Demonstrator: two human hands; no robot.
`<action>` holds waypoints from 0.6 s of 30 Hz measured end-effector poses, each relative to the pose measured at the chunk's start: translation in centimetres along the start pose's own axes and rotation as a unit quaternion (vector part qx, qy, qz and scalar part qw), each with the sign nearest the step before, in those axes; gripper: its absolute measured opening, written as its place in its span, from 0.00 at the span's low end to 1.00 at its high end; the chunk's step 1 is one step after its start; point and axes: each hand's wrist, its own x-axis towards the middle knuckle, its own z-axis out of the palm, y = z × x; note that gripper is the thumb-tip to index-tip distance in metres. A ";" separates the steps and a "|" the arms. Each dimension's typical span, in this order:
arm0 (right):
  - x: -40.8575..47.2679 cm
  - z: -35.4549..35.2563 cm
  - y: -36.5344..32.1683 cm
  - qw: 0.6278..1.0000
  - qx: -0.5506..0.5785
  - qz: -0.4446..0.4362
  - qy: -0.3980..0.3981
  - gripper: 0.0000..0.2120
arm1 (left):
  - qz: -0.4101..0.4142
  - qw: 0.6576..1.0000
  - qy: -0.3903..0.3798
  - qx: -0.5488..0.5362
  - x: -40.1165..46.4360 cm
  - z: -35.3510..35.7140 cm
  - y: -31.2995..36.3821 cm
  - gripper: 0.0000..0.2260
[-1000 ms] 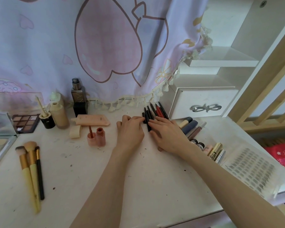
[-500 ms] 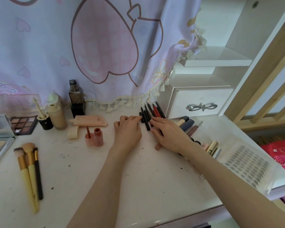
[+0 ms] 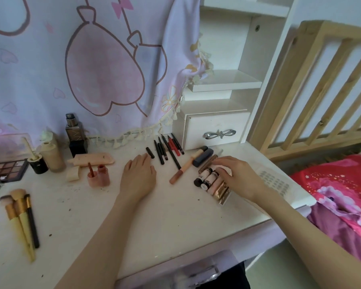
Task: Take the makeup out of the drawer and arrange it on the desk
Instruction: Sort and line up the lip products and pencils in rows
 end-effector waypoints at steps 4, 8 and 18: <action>-2.7 -0.6 0.8 1.000 -0.025 -0.001 0.009 0.08 | -0.029 0.999 -0.025 0.026 -1.1 0.0 0.2 0.23; -4.9 -0.3 0.7 0.994 -0.080 -0.073 0.007 0.05 | -0.027 0.999 -0.033 0.034 -1.7 -0.1 0.1 0.24; -5.8 0.3 0.8 0.974 -0.165 -0.152 0.011 0.05 | -0.021 0.997 -0.054 0.058 -1.8 -0.1 0.0 0.24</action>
